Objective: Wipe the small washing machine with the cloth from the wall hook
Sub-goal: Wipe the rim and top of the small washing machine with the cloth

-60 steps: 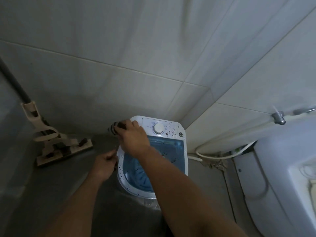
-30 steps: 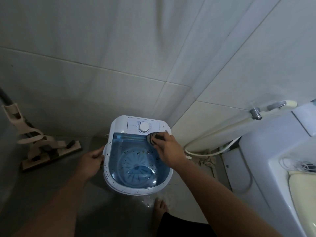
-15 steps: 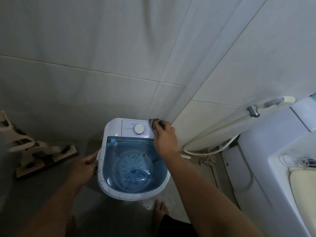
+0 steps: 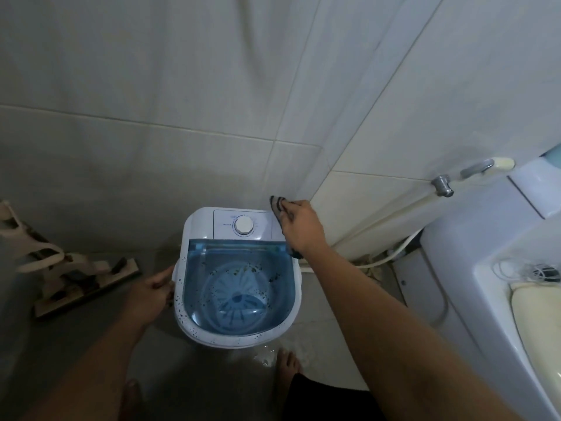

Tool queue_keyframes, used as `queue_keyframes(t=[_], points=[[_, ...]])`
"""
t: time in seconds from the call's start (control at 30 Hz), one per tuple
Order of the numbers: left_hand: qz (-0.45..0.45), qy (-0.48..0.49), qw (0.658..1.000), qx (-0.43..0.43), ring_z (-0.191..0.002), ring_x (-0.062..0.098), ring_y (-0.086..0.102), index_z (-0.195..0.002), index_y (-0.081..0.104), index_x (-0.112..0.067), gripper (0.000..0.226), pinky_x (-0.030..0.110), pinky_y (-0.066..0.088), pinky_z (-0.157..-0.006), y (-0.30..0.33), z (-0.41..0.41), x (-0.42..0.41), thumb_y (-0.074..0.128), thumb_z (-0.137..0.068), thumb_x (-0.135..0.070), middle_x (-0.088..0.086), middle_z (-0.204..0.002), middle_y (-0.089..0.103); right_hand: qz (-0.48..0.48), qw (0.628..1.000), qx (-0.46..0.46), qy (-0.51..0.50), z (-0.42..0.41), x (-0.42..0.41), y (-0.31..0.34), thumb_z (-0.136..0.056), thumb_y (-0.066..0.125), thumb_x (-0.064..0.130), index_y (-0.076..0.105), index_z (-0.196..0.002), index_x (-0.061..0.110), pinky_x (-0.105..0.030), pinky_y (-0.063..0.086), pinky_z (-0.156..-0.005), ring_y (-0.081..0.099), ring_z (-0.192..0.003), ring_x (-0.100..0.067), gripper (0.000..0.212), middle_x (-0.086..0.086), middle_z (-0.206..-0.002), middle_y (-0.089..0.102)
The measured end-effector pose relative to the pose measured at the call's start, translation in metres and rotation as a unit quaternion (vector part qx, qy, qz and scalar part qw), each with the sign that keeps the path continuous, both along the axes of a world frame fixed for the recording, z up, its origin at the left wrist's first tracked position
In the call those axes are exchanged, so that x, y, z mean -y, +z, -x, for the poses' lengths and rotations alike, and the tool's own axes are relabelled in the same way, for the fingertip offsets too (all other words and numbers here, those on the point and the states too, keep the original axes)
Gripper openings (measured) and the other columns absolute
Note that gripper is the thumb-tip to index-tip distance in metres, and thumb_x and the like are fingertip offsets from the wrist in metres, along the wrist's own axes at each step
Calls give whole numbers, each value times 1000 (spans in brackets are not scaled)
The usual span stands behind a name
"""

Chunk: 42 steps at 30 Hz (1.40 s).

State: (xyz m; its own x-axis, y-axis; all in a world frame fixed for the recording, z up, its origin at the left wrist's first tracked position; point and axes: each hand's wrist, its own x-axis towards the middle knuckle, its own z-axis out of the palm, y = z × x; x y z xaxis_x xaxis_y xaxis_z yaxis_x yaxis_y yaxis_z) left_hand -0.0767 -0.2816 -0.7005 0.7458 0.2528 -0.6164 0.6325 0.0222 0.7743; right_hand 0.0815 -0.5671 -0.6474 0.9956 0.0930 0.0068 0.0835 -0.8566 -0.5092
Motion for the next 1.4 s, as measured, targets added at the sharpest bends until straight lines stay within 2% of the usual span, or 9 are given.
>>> queue_keyframes(t=[0.17, 0.27, 0.43, 0.57, 0.73, 0.9, 1.07, 1.27, 1.4], points=[[-3, 4, 1000, 8, -90, 25, 67, -137, 59, -23, 41, 40, 54, -87, 7, 0, 4, 51, -100, -5, 9, -98, 72, 51, 996, 31, -71, 19, -16, -34, -104, 46, 24, 56, -142, 23, -43, 51, -88, 48, -111, -34, 39, -13, -133, 50], [15, 13, 1000, 21, -85, 17, 67, -137, 58, -24, 40, 30, 53, -75, 14, 0, 7, 52, -101, -8, 10, -104, 71, 82, 994, 59, -34, 25, -11, -39, -102, 51, 20, 57, -141, 20, -47, 53, -82, 50, -105, -36, 39, -16, -132, 52], [18, 19, 1000, 13, -94, 21, 68, -139, 58, -22, 43, 38, 52, -92, 13, 3, 7, 52, -100, -6, 11, -118, 70, 163, 977, 128, 45, 55, -4, -48, -88, 65, 9, 61, -134, 18, -44, 56, -66, 55, -94, -37, 48, -16, -128, 58], [20, 30, 999, 22, -90, 17, 67, -139, 59, -20, 42, 36, 50, -90, 11, 4, 8, 54, -100, -6, 10, -117, 69, 176, 972, 130, 88, 76, -12, -49, -88, 64, 15, 58, -138, 22, -42, 52, -76, 53, -105, -33, 51, -10, -136, 55], [14, 18, 1000, 20, -96, 23, 68, -139, 58, -22, 43, 37, 51, -91, 10, 2, 8, 50, -101, -5, 11, -118, 70, 148, 983, 105, 18, 50, -22, -43, -94, 56, 15, 56, -140, 21, -45, 53, -78, 53, -106, -35, 46, -11, -139, 53], [28, 11, 999, 19, -103, 28, 69, -139, 59, -23, 42, 37, 54, -87, 6, 1, 4, 50, -101, -6, 15, -116, 72, 132, 990, 33, -32, -3, -42, -31, -99, 50, 18, 55, -141, 20, -49, 49, -95, 46, -119, -38, 42, -15, -139, 49], [29, 14, 999, 19, -101, 28, 69, -138, 59, -22, 42, 38, 53, -89, 2, 0, 2, 50, -101, -5, 14, -116, 72, 155, 988, 24, 0, -7, -65, -23, -99, 50, 17, 55, -141, 20, -45, 46, -91, 46, -114, -38, 42, -15, -131, 49], [26, 17, 999, 23, -99, 25, 70, -136, 60, -26, 43, 37, 54, -88, -1, 1, 2, 51, -100, -3, 6, -104, 74, 154, 987, 41, 11, 26, -68, -26, -95, 53, 10, 48, -146, 19, -47, 46, -91, 47, -116, -37, 52, -16, -135, 46], [28, 15, 999, 25, -96, 24, 70, -139, 58, -23, 43, 34, 53, -85, 0, 1, 2, 49, -101, -4, 12, -116, 72, 154, 988, 29, 12, 38, -58, -26, -94, 54, 9, 48, -146, 19, -47, 48, -90, 47, -117, -37, 54, -16, -137, 46]])
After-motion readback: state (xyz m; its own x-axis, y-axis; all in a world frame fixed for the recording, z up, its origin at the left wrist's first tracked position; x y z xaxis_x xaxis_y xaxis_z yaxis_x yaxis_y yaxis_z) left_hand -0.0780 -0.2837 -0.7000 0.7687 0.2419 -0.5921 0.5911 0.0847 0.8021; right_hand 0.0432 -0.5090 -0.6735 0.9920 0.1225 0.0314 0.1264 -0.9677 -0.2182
